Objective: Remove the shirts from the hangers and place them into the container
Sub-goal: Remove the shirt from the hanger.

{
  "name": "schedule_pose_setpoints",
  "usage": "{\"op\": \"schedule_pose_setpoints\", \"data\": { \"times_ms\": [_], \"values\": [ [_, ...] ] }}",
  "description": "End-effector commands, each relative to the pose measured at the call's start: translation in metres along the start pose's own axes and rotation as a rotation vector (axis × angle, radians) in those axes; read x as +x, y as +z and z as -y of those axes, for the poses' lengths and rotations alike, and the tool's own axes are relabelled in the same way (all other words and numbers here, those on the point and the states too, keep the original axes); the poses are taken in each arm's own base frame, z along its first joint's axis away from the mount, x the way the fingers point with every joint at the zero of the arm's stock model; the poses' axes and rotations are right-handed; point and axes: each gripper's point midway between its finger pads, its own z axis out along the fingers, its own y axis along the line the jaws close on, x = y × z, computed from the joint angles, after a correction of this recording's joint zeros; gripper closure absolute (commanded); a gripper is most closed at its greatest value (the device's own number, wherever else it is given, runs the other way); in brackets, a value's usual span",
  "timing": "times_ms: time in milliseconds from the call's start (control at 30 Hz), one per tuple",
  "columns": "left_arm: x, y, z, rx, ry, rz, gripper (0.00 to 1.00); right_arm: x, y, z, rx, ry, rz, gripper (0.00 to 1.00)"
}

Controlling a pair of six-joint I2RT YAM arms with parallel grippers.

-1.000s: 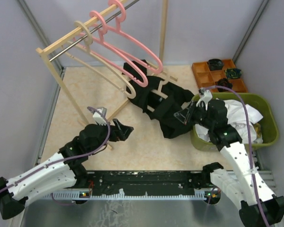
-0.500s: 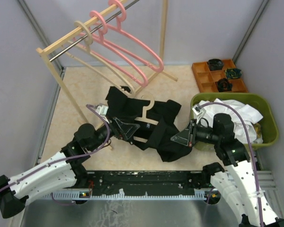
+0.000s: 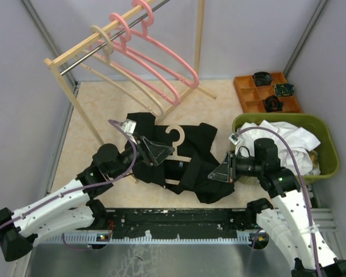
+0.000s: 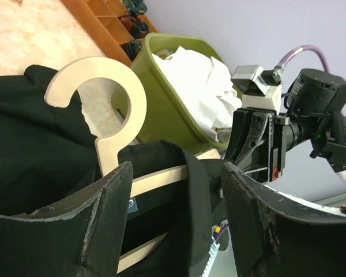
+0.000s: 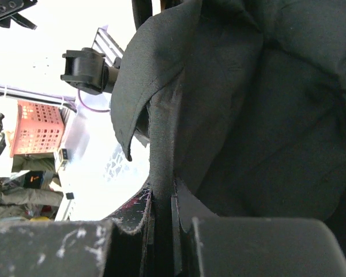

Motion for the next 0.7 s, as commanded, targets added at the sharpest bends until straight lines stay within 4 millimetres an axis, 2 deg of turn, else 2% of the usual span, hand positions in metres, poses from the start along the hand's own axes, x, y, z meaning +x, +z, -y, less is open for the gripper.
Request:
{"op": "schedule_pose_setpoints", "data": {
  "times_ms": [0,200,400,500,667],
  "values": [
    [0.019,0.005,-0.002,-0.005,-0.028,-0.092,0.34,-0.006,-0.001,-0.018,-0.088,-0.050,0.006,1.00],
    [0.042,0.019,-0.015,-0.071,-0.032,-0.216,0.37,-0.006,-0.005,-0.025,-0.112,-0.078,0.007,1.00],
    [0.042,0.020,-0.044,-0.210,-0.024,-0.176,0.34,-0.001,-0.009,-0.029,-0.120,-0.087,-0.008,1.00],
    [0.040,0.017,-0.059,-0.277,0.016,-0.167,0.34,0.001,-0.013,-0.038,-0.154,-0.111,-0.005,1.00],
    [0.045,0.017,-0.061,-0.272,0.062,-0.201,0.38,-0.002,-0.019,-0.048,-0.178,-0.153,0.028,1.00]
  ]
}}
